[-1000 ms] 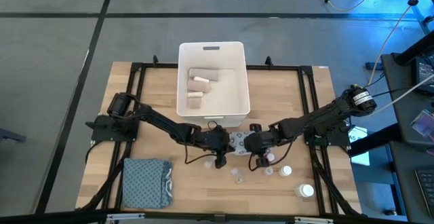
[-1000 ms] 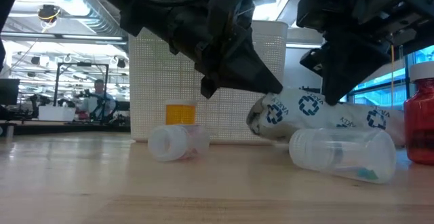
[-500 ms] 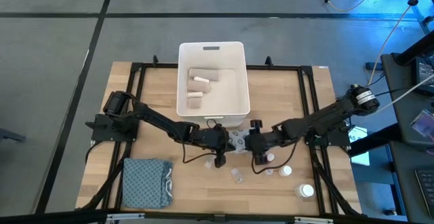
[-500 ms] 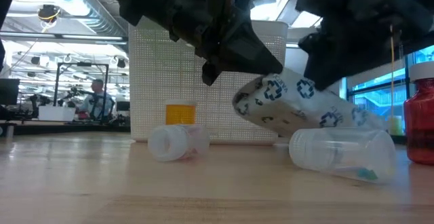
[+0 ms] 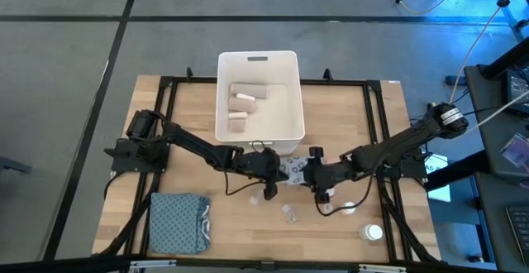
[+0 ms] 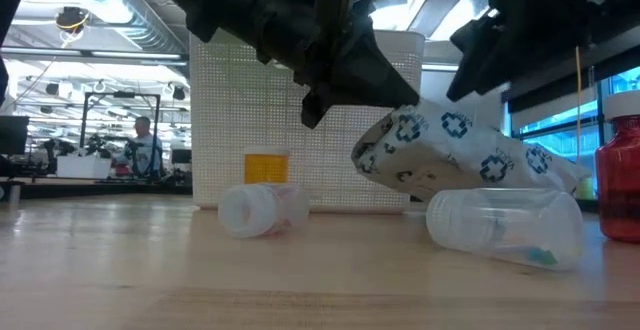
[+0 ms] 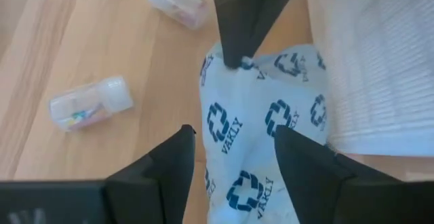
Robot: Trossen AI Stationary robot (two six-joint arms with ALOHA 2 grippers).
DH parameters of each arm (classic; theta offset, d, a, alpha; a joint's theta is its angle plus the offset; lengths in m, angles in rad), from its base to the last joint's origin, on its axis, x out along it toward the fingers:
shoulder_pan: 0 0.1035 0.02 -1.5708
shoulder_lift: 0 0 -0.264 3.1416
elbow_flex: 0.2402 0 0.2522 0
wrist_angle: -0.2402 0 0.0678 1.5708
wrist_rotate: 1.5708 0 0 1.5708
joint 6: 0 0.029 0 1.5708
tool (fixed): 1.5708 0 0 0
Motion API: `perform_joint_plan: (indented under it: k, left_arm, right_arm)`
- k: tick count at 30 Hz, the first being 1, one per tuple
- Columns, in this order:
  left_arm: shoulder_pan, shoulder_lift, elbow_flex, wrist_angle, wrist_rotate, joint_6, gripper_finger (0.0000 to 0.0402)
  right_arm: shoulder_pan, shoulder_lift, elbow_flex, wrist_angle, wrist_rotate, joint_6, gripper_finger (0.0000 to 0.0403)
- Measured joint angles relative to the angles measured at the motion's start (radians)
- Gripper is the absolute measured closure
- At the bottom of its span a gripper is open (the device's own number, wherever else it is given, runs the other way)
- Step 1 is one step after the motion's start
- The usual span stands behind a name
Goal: Pick & place medical supplies in basket/bin
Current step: Put the white mailer bag into the white bin
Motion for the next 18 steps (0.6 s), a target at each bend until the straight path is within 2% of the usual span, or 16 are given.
perform_joint_plan:
  k: [9,15,18]
  left_arm:
    - [0.048,0.000,0.000,0.071,0.149,-0.151,0.0400]
    - [0.081,0.000,0.000,0.169,0.239,-0.289,0.0400]
    - [0.090,0.000,0.000,0.204,0.251,-0.356,0.0400]
  right_arm:
    - [0.004,-0.064,0.000,0.013,0.000,-0.064,0.0132]
    - [0.024,-0.106,0.000,0.017,-0.001,-0.095,0.0122]
    - [0.033,-0.120,0.000,0.010,0.001,-0.124,0.0122]
